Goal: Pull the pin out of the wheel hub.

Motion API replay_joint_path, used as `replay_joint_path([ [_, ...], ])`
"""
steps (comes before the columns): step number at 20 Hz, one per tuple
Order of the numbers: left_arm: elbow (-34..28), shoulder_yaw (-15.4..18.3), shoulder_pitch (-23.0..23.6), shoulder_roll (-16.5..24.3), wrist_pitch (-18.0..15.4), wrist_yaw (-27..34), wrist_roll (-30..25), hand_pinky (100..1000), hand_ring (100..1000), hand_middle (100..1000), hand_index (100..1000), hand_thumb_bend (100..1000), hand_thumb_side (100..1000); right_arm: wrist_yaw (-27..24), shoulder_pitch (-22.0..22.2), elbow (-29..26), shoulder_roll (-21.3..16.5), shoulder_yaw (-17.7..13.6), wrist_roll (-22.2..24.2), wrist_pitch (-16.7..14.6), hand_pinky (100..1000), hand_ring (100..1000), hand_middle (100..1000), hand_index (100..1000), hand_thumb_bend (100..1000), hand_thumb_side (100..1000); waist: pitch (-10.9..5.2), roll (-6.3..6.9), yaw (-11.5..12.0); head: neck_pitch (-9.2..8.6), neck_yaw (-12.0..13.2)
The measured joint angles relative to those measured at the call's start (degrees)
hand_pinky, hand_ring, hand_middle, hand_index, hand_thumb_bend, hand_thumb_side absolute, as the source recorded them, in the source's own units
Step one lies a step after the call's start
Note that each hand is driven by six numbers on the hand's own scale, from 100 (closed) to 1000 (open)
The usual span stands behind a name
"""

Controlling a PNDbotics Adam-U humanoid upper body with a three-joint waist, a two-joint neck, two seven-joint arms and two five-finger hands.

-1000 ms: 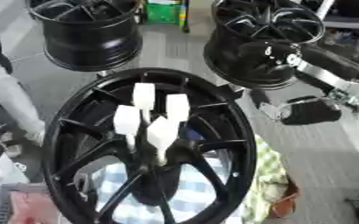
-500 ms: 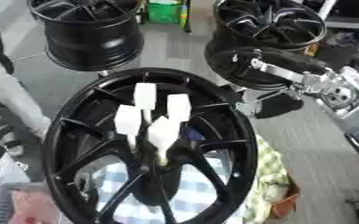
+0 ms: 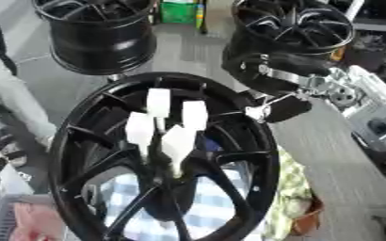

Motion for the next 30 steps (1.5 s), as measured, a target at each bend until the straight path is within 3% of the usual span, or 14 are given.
replay_joint_path([
  [11, 0.32, -0.16, -0.14, 0.0, 0.02, -0.32, -0.59, 688, 873, 819, 754, 100, 776, 5.15, -1.36, -2.65, 0.68, 0.28, 6.06, -2.31, 816, 915, 909, 995, 100, 291, 0.19, -0.22, 0.0, 0.0, 0.0],
  [17, 0.34, -0.16, -0.16, 0.0, 0.02, -0.35, -0.77, 688, 873, 820, 754, 100, 778, 5.15, -1.39, -3.85, 0.8, 0.34, 6.67, -2.41, 808, 906, 897, 990, 100, 298, 0.24, -0.27, 0.0, 0.0, -0.01],
  [30, 0.65, -0.49, -0.4, -0.03, 0.05, -0.54, -1.03, 688, 875, 821, 754, 100, 781, 4.14, -3.54, -2.92, 4.97, 2.81, 6.92, -2.53, 789, 885, 872, 981, 100, 312, 0.77, -0.41, 0.39, 0.0, -0.34],
])
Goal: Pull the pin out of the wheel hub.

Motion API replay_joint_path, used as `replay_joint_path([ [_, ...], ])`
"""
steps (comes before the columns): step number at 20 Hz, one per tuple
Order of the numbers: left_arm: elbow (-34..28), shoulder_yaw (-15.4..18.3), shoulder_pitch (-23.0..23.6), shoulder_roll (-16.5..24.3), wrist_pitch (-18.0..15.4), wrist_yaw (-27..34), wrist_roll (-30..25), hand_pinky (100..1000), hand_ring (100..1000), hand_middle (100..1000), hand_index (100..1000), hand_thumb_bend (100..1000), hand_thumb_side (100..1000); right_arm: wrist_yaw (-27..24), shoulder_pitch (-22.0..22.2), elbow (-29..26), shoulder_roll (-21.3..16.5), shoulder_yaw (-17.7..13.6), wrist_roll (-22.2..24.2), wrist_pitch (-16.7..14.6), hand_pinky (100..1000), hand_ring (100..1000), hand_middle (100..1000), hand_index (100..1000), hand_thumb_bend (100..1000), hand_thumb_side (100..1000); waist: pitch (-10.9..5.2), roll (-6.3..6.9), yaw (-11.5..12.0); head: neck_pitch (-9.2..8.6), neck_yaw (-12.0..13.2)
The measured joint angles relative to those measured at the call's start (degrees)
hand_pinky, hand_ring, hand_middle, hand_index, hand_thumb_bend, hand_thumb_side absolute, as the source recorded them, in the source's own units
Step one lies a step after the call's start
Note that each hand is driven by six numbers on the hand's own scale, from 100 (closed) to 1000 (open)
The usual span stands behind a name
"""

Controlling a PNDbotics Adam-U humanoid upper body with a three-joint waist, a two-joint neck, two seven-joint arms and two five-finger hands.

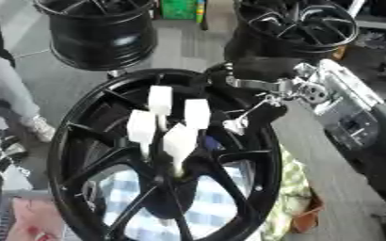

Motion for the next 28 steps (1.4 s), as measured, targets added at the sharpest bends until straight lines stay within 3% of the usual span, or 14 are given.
replay_joint_path([
  [28, 0.0, -0.35, -0.53, -0.01, 0.02, -0.05, -0.47, 688, 879, 823, 754, 100, 784, 0.57, -0.86, 8.2, 3.92, 0.99, -2.59, -0.08, 758, 849, 835, 964, 100, 377, 0.46, -0.08, 0.93, 0.0, -0.26],
])
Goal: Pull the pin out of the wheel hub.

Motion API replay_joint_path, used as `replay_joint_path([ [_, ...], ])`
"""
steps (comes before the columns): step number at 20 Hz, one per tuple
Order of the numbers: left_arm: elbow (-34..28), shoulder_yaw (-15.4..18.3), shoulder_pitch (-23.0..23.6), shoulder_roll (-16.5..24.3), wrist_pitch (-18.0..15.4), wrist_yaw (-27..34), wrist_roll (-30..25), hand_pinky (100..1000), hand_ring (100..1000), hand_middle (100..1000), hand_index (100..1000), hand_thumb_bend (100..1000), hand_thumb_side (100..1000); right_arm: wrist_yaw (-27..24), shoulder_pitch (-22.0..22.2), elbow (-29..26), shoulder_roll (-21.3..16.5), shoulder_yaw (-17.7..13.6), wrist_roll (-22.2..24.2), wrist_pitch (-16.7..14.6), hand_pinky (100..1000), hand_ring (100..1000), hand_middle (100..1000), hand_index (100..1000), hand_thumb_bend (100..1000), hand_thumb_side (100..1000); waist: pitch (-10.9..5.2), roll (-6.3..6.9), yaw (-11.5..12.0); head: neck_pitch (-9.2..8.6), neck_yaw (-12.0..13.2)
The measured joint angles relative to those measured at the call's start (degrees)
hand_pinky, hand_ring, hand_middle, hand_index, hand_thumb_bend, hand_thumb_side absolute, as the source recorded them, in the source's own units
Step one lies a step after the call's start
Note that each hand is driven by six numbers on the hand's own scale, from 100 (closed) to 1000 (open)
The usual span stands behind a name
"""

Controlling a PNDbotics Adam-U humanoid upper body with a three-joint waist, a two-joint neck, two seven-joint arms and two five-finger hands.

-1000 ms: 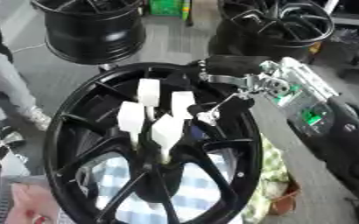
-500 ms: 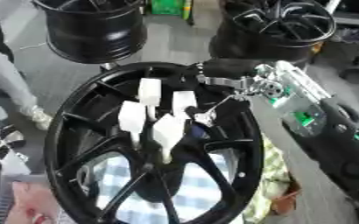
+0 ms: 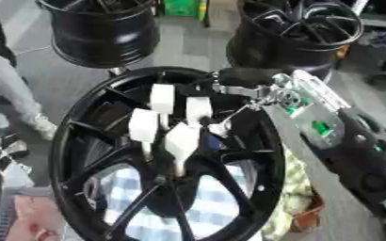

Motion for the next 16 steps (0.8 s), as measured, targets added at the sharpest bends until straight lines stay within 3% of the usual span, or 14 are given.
replay_joint_path([
  [6, 0.0, 0.0, -0.05, 0.0, 0.0, 0.0, -0.02, 688, 879, 823, 754, 100, 785, -0.16, 0.02, 1.08, 0.28, 0.03, -0.59, 0.67, 751, 831, 798, 955, 100, 393, 0.0, -0.02, 0.1, 0.0, 0.0],
  [7, 0.0, 0.0, -0.05, 0.0, 0.0, 0.0, -0.02, 689, 880, 823, 754, 100, 786, -0.27, 0.02, 1.12, 0.29, 0.04, -0.62, 0.74, 716, 770, 691, 916, 100, 388, 0.01, -0.02, 0.1, 0.0, 0.0],
  [8, 0.0, 0.0, -0.05, 0.0, 0.0, 0.0, -0.02, 689, 880, 823, 754, 100, 786, -0.55, 0.02, 1.22, 0.3, 0.05, -0.63, 0.81, 701, 729, 639, 888, 100, 386, 0.02, -0.03, 0.1, 0.0, 0.0],
  [15, 0.01, 0.0, -0.16, 0.0, -0.01, 0.0, -0.03, 689, 880, 824, 754, 100, 786, -2.93, 0.0, 1.85, 0.64, 0.36, -1.39, 1.46, 636, 615, 489, 667, 100, 316, 0.1, -0.07, 0.11, 0.0, 0.01],
  [16, 0.01, 0.0, -0.22, 0.0, -0.01, 0.0, -0.04, 689, 880, 824, 754, 100, 786, -3.36, 0.0, 2.12, 0.87, 0.38, -1.76, 1.52, 636, 615, 489, 667, 100, 316, 0.11, -0.08, 0.13, 0.0, 0.01],
])
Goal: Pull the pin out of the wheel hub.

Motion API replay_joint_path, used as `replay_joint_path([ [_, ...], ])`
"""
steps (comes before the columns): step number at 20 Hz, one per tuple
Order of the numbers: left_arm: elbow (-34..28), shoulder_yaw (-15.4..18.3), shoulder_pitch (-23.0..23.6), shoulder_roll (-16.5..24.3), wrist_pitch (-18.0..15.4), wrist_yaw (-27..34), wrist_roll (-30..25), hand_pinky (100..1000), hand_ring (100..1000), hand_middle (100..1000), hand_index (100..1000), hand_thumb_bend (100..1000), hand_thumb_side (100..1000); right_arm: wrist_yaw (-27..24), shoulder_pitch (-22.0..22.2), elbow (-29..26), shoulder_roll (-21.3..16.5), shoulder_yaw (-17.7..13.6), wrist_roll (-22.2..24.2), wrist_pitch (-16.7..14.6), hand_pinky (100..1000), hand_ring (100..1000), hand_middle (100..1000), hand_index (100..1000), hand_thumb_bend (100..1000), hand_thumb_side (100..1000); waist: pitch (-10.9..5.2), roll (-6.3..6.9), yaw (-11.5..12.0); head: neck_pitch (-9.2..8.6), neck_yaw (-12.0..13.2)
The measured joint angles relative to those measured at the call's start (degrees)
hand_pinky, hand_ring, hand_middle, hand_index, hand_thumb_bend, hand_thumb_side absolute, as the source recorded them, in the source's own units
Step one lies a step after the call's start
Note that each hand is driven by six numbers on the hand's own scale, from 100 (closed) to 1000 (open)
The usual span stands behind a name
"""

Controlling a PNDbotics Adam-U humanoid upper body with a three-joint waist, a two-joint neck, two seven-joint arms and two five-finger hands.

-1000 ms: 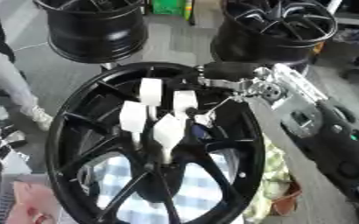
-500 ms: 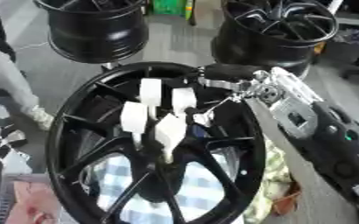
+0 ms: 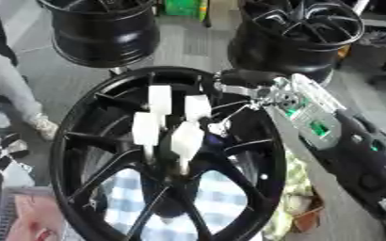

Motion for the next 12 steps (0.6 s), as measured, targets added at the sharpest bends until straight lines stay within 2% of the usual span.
replay_joint_path([
  [1, 0.0, 0.0, -0.04, 0.0, 0.0, 0.0, 0.0, 688, 880, 824, 754, 100, 786, -0.53, 0.0, 0.33, 0.18, 0.01, -0.44, 0.04, 613, 585, 451, 605, 100, 301, 0.01, -0.01, 0.05, 0.0, 0.0],
  [5, 0.01, 0.0, -0.07, 0.0, -0.03, 0.0, -0.03, 688, 880, 824, 754, 100, 786, -2.89, 0.0, 2.27, 1.01, 0.02, -2.97, 0.05, 578, 545, 395, 546, 100, 271, 0.07, -0.05, 0.17, 0.0, -0.01],
  [12, 0.03, -0.01, -0.08, -0.01, -0.08, 0.0, -0.1, 688, 881, 824, 754, 100, 787, -6.07, 0.0, 4.47, 1.95, 0.06, -6.88, -0.22, 562, 531, 375, 530, 100, 258, 0.21, -0.12, 0.18, 0.0, 0.0],
])
